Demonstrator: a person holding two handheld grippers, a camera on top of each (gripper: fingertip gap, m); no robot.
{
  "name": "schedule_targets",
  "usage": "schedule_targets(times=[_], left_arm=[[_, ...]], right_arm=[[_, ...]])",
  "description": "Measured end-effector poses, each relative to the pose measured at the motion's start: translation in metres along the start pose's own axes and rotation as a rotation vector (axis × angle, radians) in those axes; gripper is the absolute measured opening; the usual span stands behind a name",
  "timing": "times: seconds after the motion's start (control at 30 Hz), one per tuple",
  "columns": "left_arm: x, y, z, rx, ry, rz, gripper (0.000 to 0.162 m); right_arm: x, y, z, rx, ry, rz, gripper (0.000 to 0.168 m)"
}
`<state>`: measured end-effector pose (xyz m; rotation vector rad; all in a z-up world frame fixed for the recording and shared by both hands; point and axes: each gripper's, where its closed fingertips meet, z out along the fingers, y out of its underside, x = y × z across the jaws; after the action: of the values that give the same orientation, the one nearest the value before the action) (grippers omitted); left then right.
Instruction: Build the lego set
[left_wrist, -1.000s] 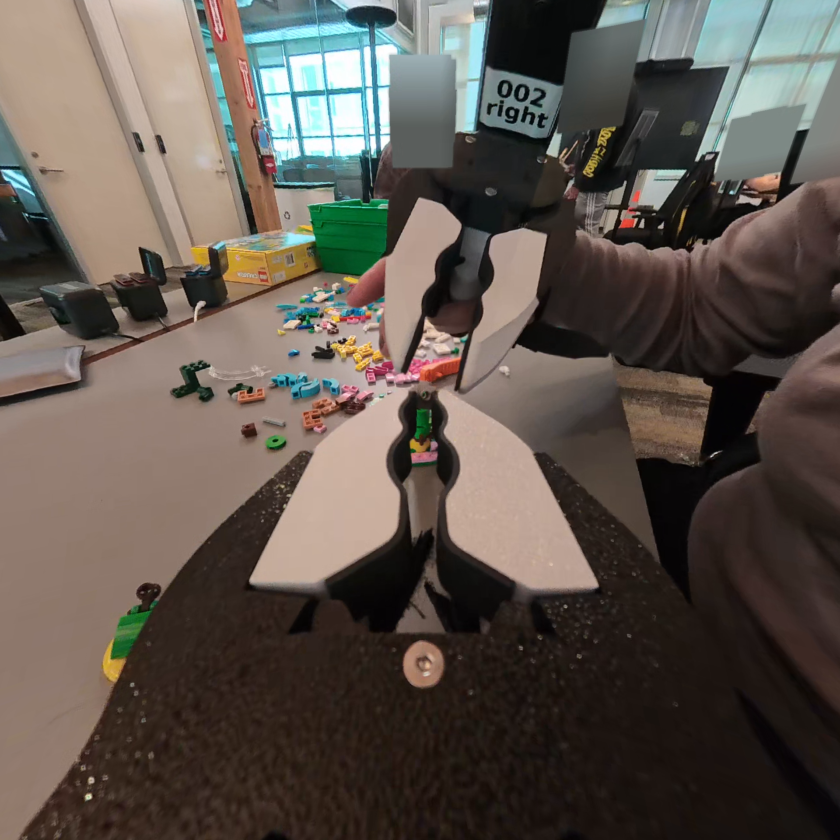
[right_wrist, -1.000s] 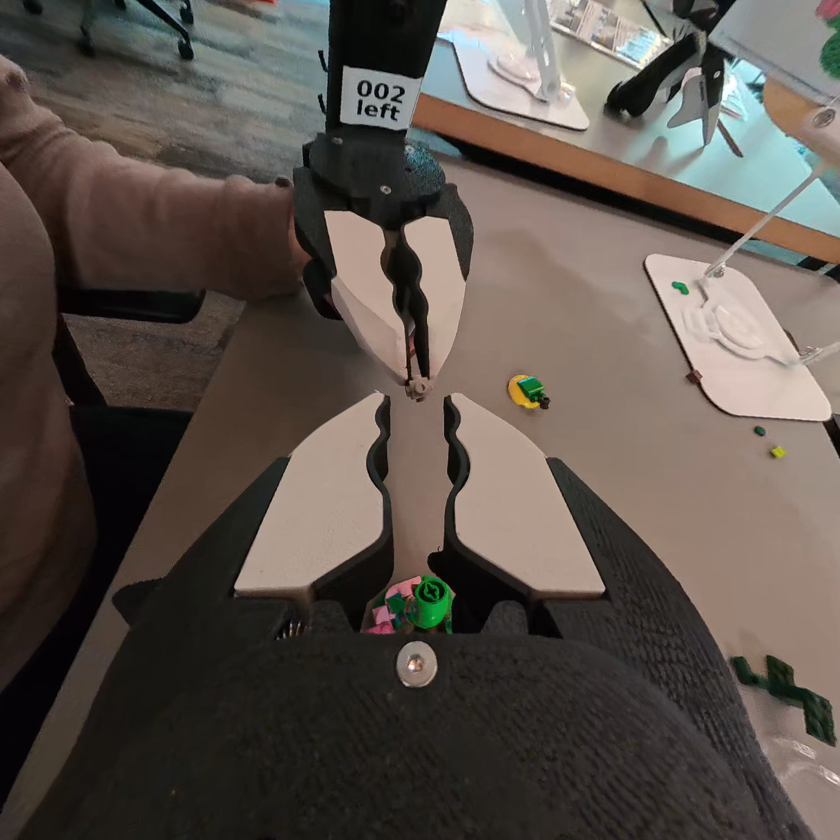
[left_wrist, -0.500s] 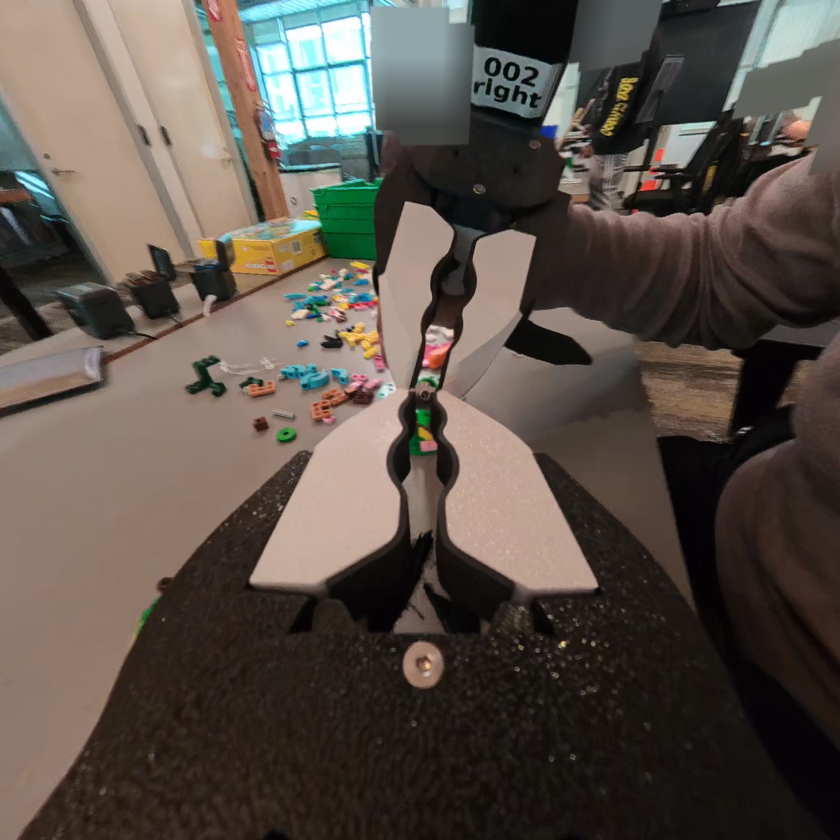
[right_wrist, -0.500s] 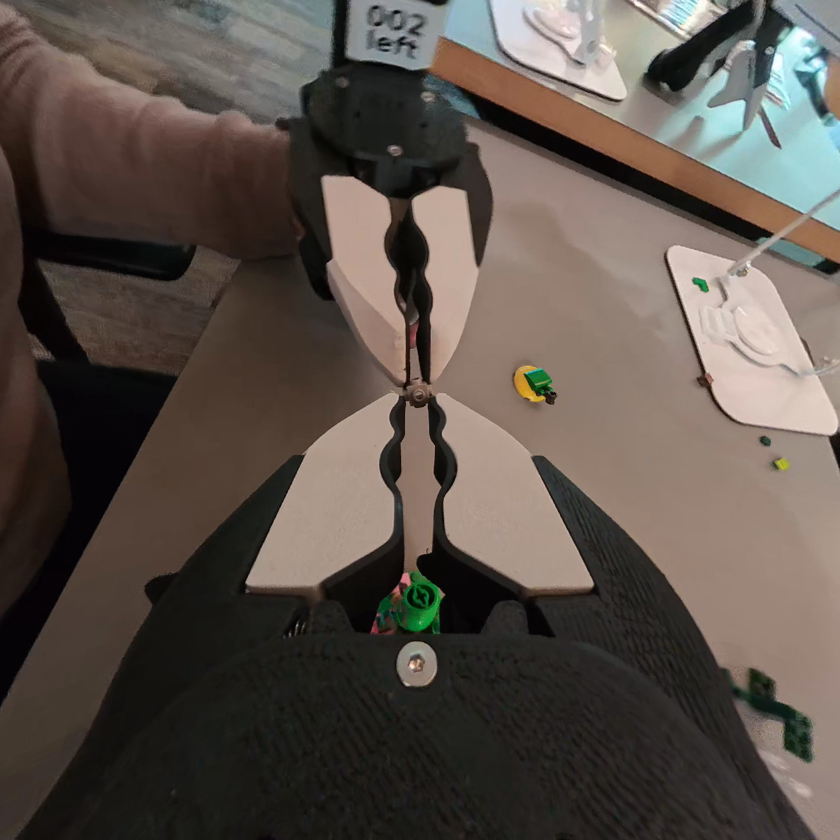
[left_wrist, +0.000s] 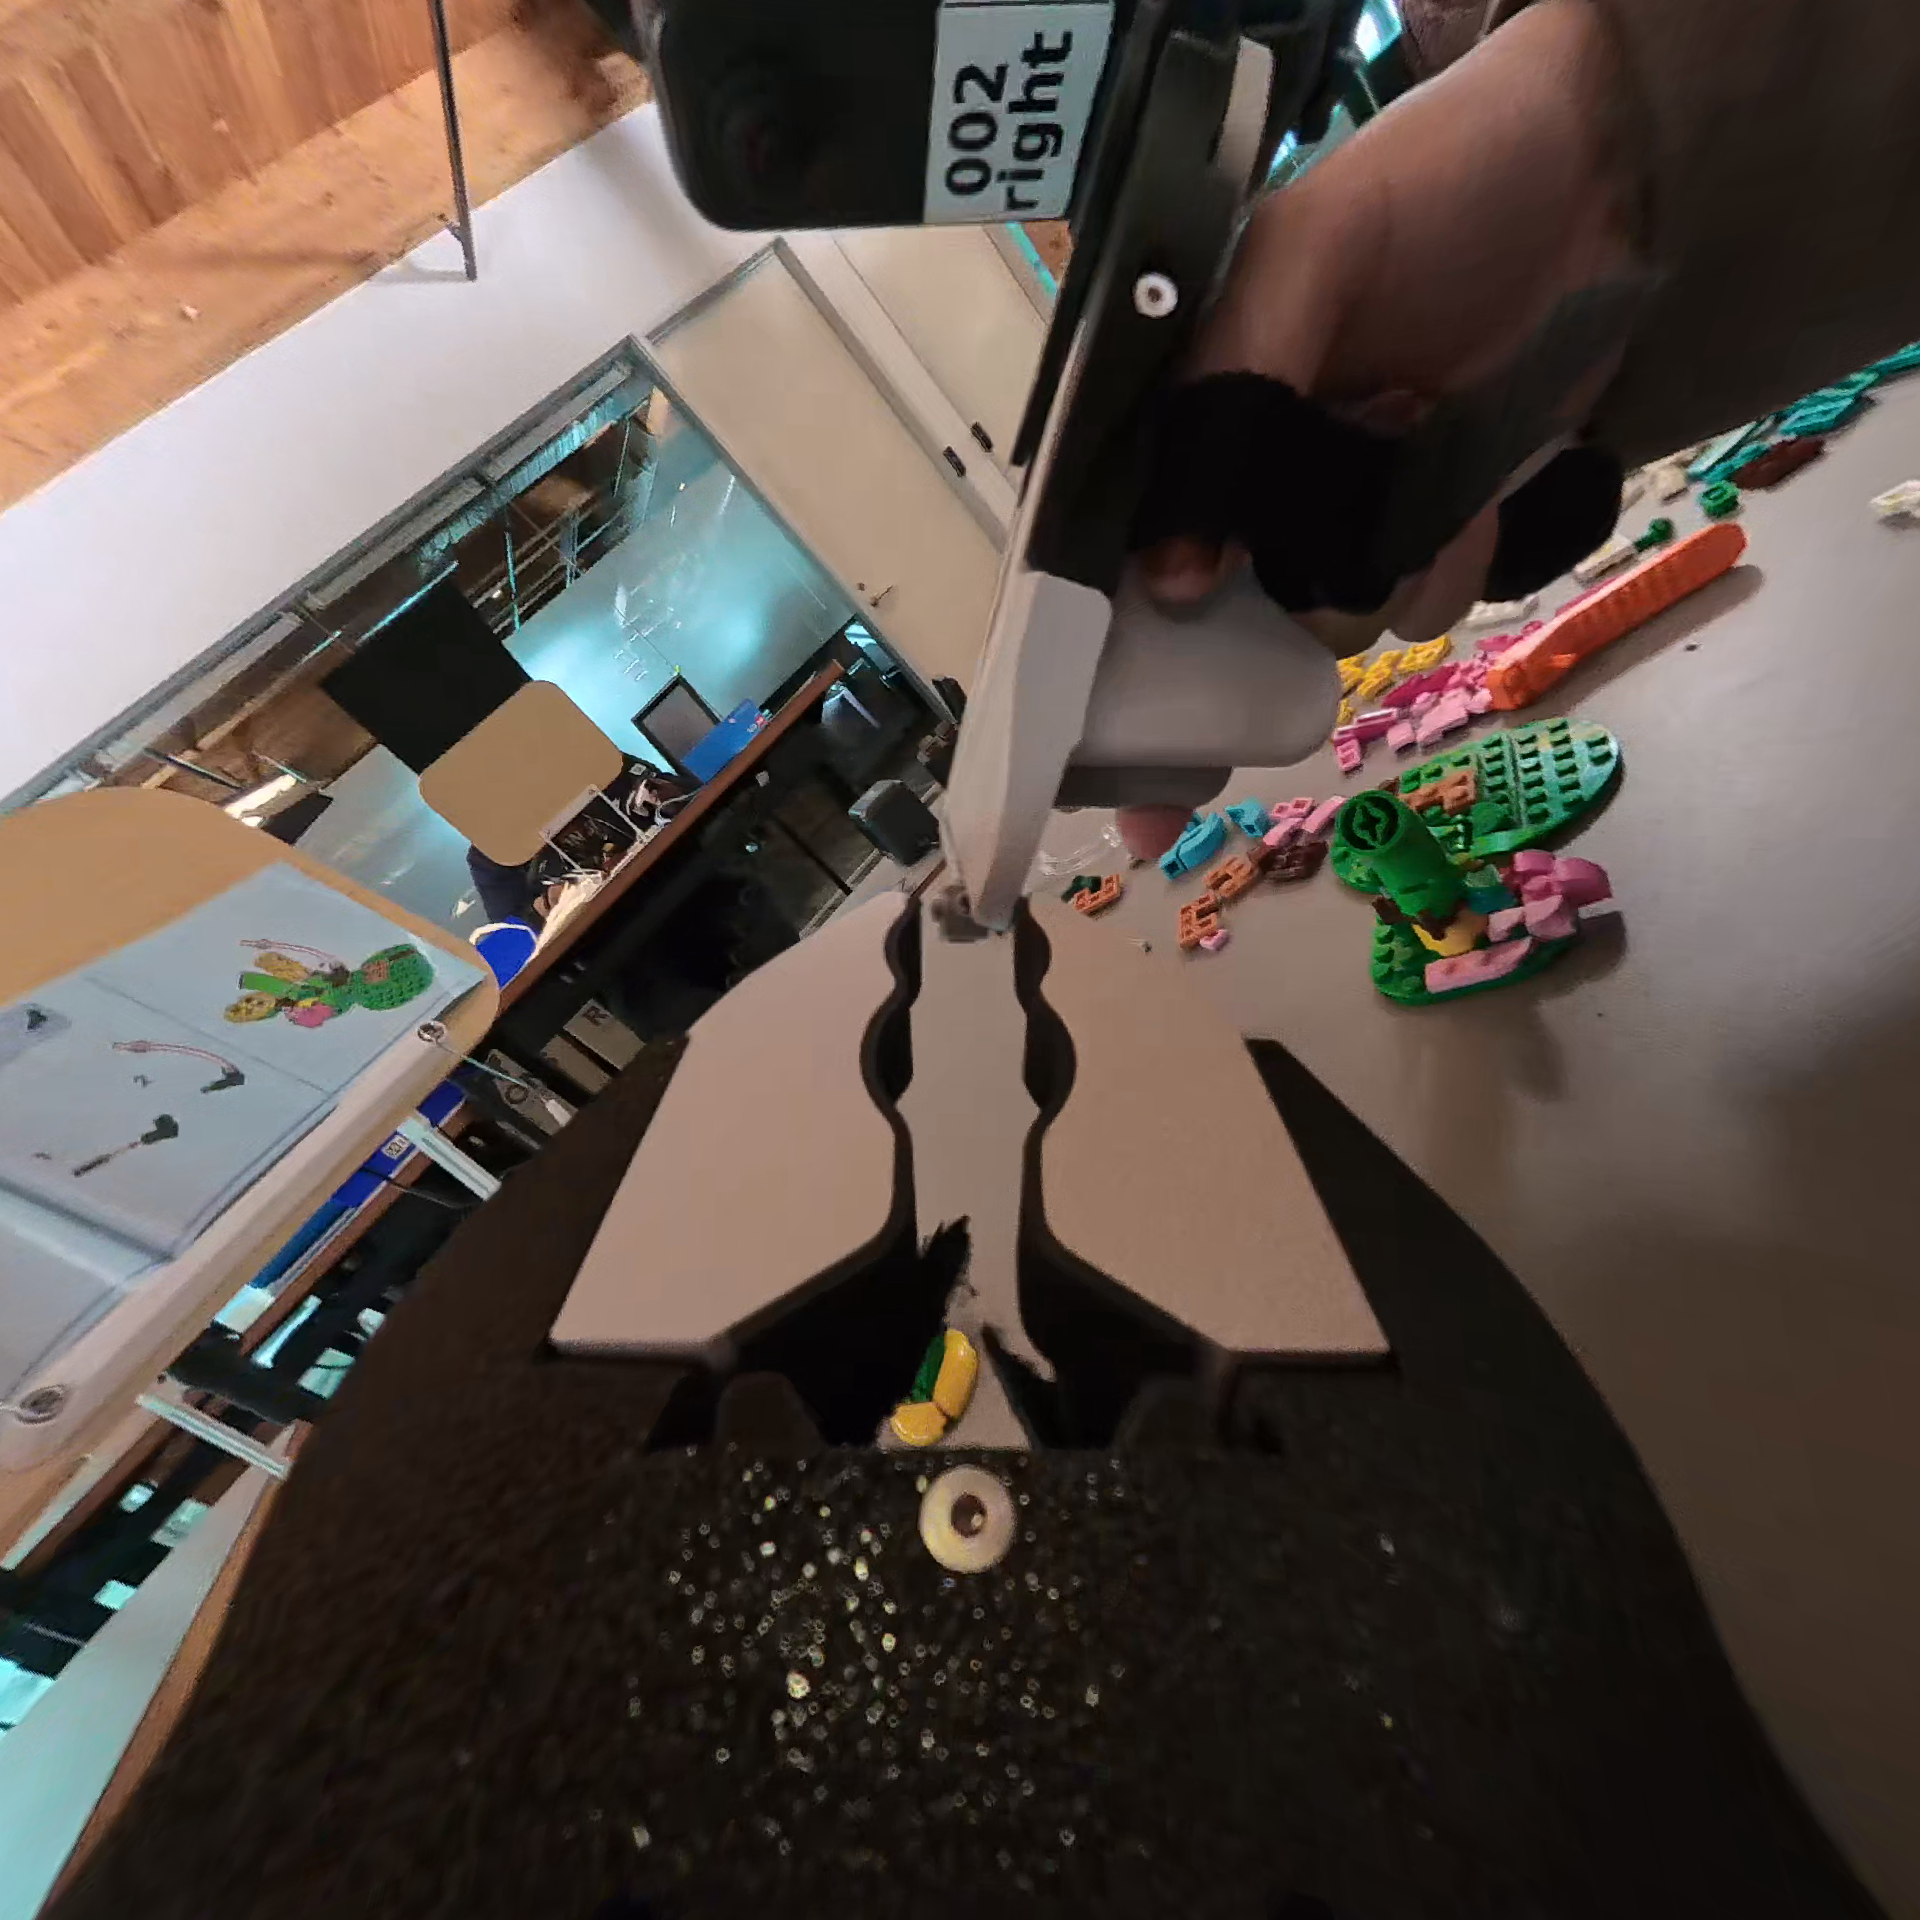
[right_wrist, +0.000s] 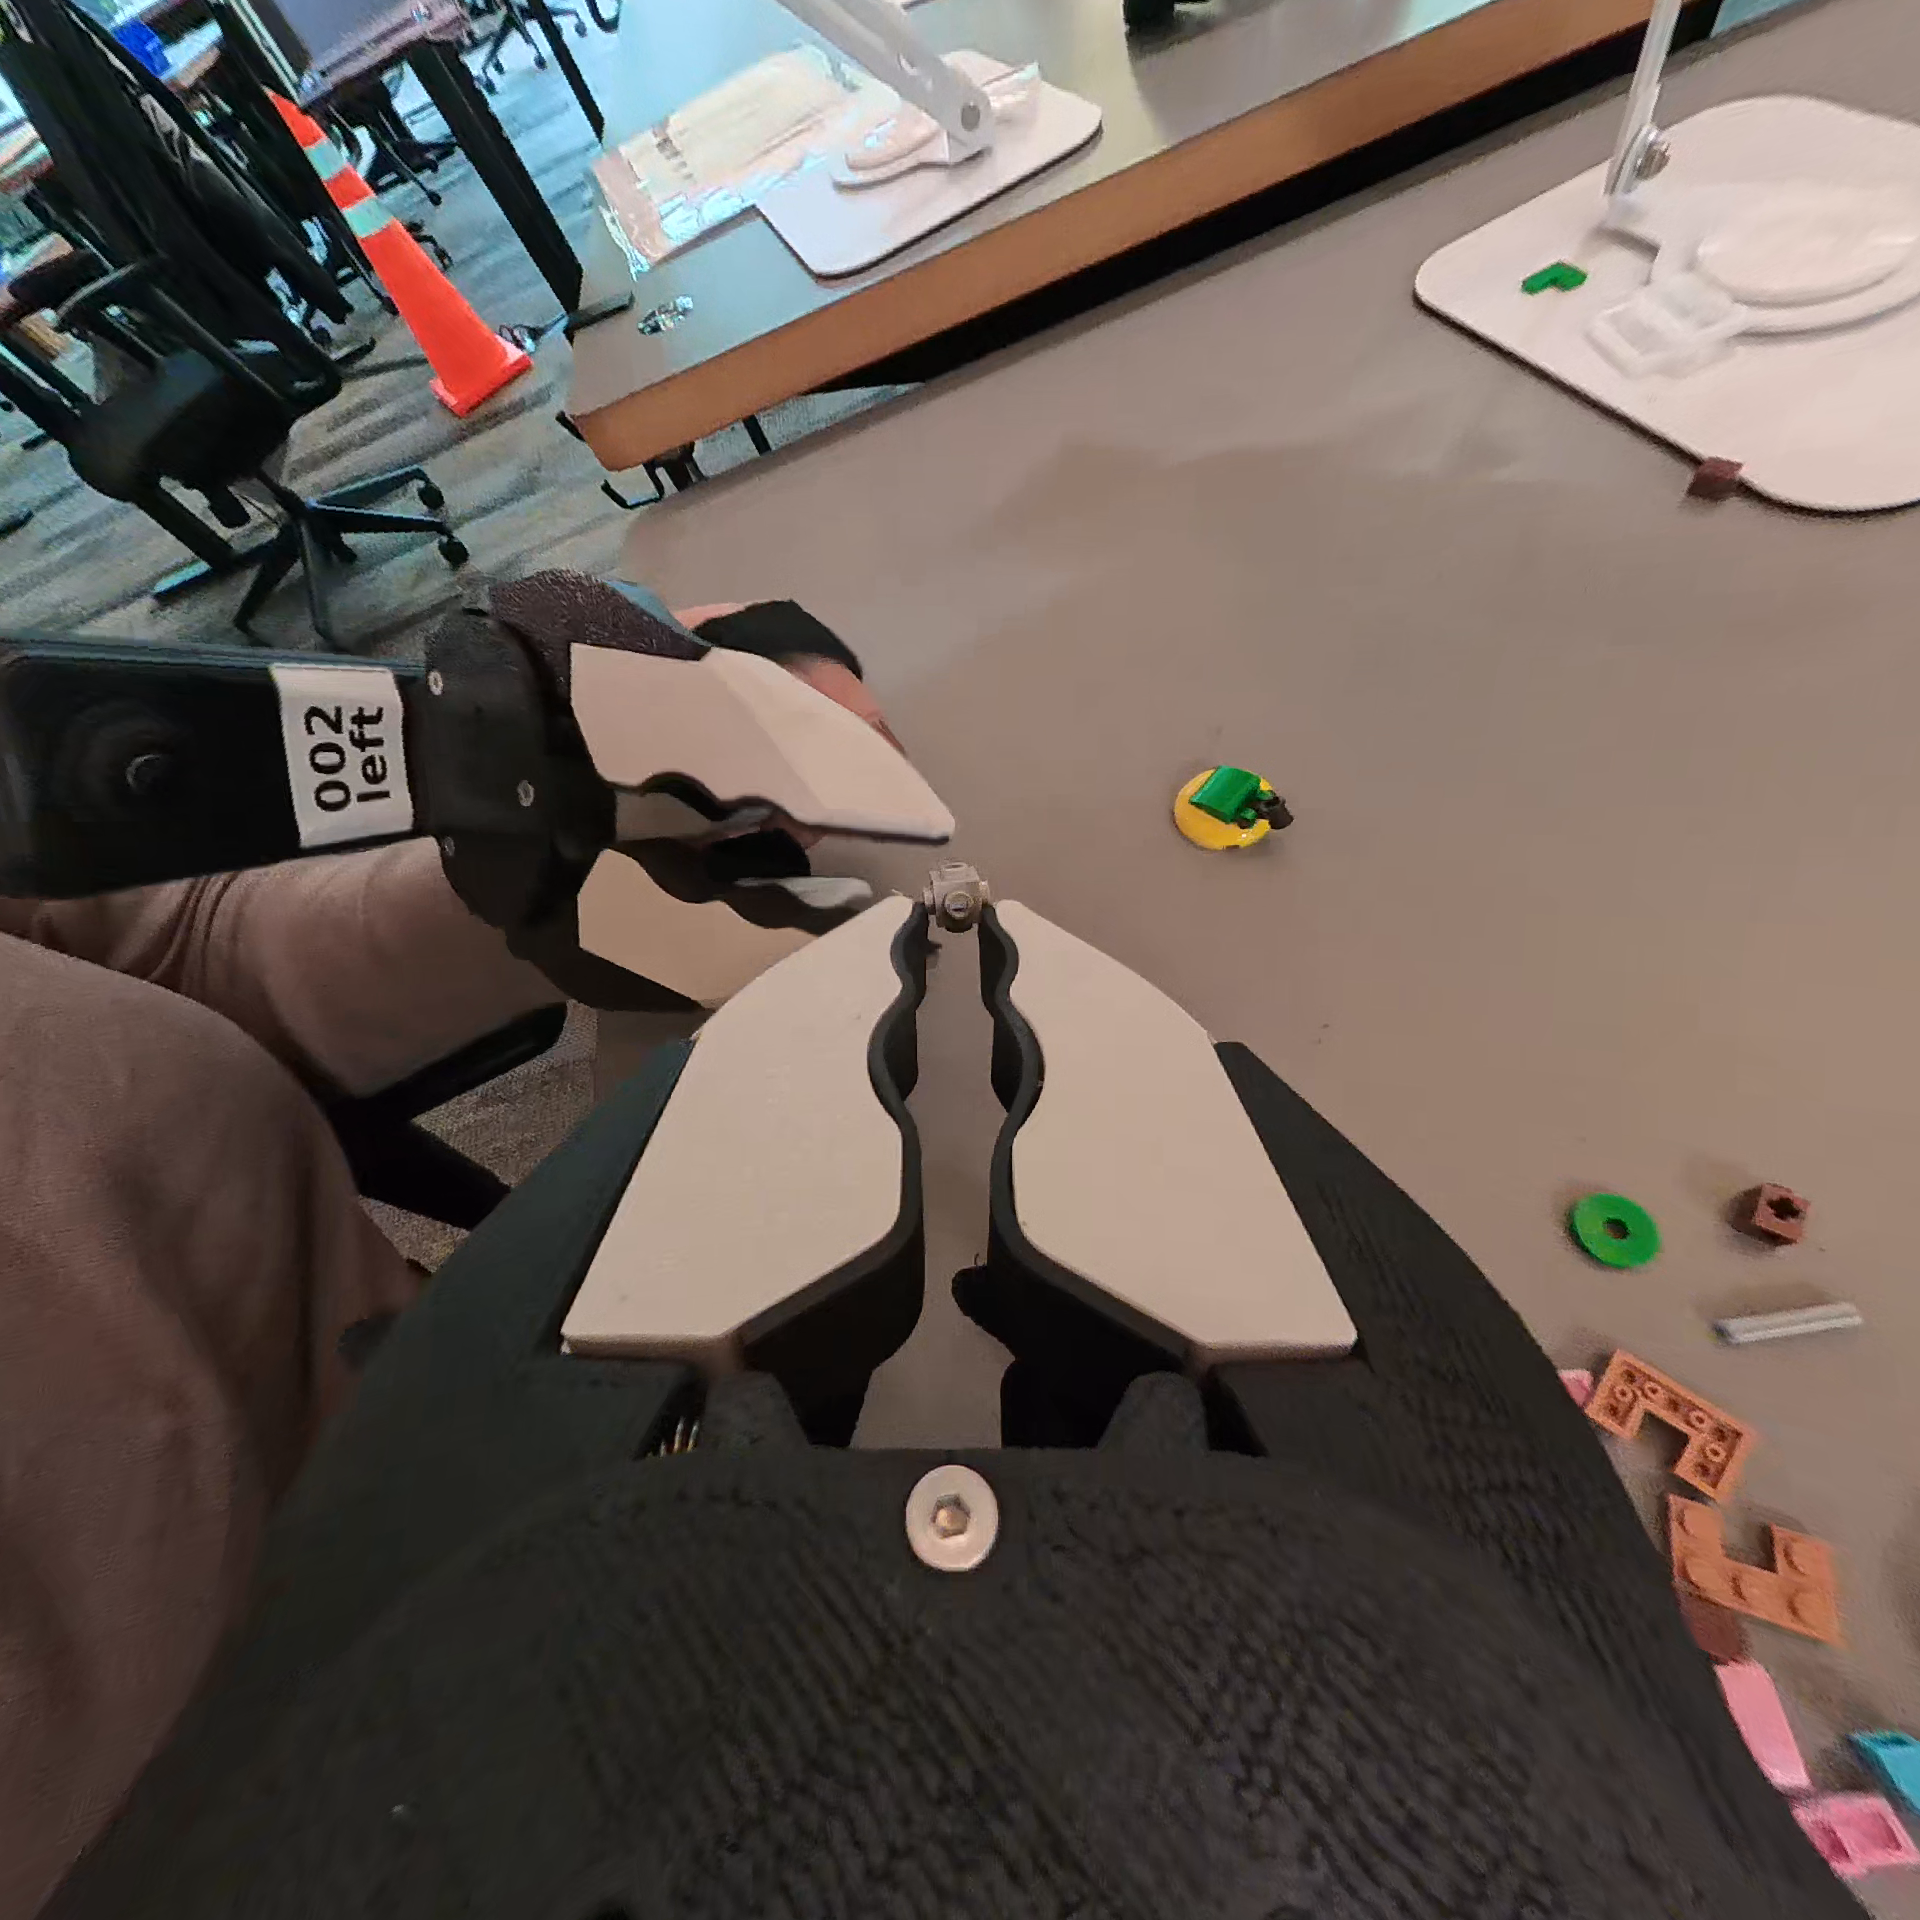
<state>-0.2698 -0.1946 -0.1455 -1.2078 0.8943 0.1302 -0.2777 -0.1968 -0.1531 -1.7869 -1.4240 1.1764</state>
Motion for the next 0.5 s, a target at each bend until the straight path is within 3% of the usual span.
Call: schedule_targets(times=[0.17,0.3,0.5], left_arm=[[-0.0005,0.0028,0.0023,-0.03,-0.038,0.072,0.012],[-0.0049,0.0062,0.0036,-0.05,-0.085,0.106,0.02],[-0.0073,0.0057,-0.0009,-0.05,-0.105,0.166,0.009]], right_arm=[[0.0032,-0.0009,0.0007,-0.008,-0.001,0.02,0.008],[-0.0001,-0.0026,0.0017,-0.013,-0.033,0.047,0.007],[-0.0052,-0.0054,0.0028,0.007,-0.061,0.068,0.008]])
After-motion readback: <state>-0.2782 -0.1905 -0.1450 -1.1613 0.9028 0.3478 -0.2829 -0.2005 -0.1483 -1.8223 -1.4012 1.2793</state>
